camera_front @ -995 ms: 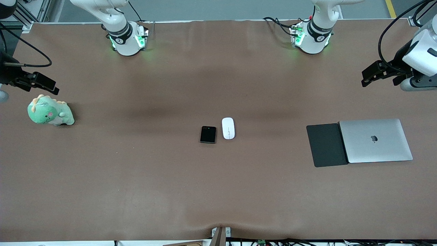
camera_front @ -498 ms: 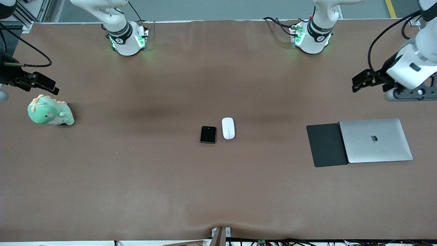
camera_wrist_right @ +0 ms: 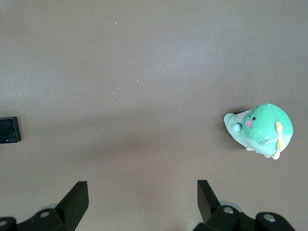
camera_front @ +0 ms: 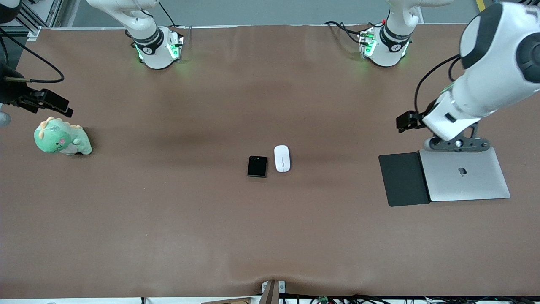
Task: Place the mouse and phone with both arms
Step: 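Move the left gripper over the white mouse and lower it, then grasp the white mouse with the left gripper while the right gripper reaches the phone, then carry the mouse onto the mouse pad while the right gripper grasps the phone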
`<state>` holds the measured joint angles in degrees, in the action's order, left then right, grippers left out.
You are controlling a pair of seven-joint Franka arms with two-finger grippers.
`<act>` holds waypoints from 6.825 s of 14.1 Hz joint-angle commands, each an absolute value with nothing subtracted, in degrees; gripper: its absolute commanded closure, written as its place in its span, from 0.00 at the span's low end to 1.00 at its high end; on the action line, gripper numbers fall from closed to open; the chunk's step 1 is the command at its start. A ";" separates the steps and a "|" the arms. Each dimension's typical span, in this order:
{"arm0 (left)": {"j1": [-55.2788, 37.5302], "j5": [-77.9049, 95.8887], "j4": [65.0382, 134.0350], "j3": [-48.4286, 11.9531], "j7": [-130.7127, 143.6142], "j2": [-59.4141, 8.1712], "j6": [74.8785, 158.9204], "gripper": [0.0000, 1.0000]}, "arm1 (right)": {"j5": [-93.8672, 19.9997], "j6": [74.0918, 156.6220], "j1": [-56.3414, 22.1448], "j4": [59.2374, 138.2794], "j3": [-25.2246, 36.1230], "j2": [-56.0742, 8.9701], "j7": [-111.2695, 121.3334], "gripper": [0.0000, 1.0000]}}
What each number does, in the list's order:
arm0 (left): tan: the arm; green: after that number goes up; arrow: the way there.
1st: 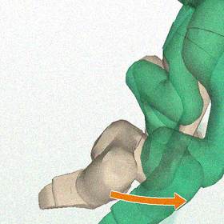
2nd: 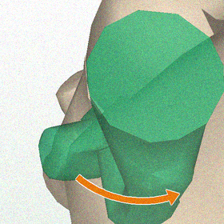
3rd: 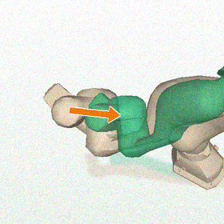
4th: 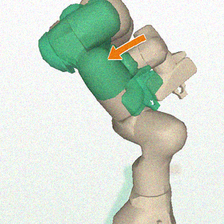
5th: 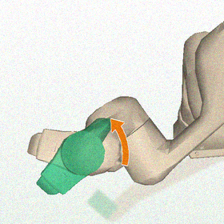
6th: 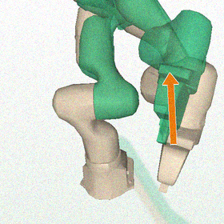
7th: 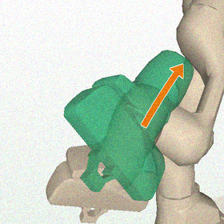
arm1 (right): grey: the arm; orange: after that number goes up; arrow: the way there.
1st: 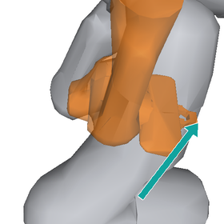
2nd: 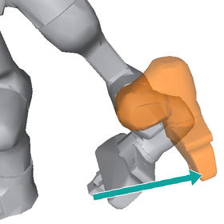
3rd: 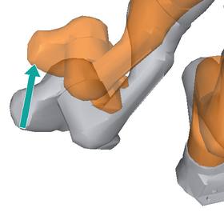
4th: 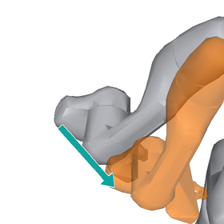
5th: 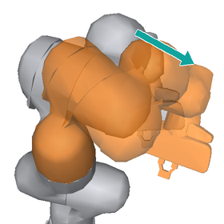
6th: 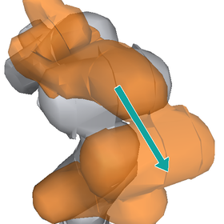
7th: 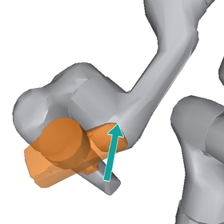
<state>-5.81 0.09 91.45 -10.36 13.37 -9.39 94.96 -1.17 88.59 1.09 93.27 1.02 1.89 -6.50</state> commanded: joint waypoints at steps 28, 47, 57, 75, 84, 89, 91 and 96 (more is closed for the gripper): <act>-34.63 -4.92 92.81 -9.93 53.88 -42.54 138.08 0.00 | -0.26 88.07 0.97 92.11 0.79 0.88 -6.94 0.00; -35.42 -5.10 90.70 -9.76 53.79 -45.62 140.01 0.44 | 0.09 89.12 -15.20 85.43 0.70 -18.63 -47.18 0.00; -34.19 -7.65 90.88 -8.17 53.26 -41.93 137.82 0.61 | -4.72 98.88 -21.18 80.86 -0.09 -31.02 -46.60 0.00; -9.94 -7.38 98.08 -8.96 23.57 -25.66 123.92 0.62 | -10.90 134.26 -33.48 83.48 0.09 -42.88 -18.90 0.00; 2.36 -7.38 106.87 -8.96 11.61 -25.49 131.82 0.62 | -8.53 141.86 -36.39 89.38 1.23 -44.21 -25.75 0.00; 5.89 -7.38 112.93 -8.88 8.17 -27.33 141.04 0.62 | -8.09 141.94 -38.14 89.21 1.23 -45.35 -33.04 0.00; 6.76 -7.47 114.34 -8.88 8.09 -27.86 143.43 0.61 | -6.95 142.12 -38.50 89.03 1.23 -46.05 -33.31 0.00; 7.38 -7.56 114.87 -8.96 8.00 -28.83 144.76 0.60 | -6.15 144.40 -39.46 88.86 1.14 -47.46 -35.15 0.00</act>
<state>6.46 -6.24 114.16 -8.21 8.39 -29.10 143.64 -7.40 143.20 -38.29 89.20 0.53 -46.62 -32.46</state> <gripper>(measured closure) 0.383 0.000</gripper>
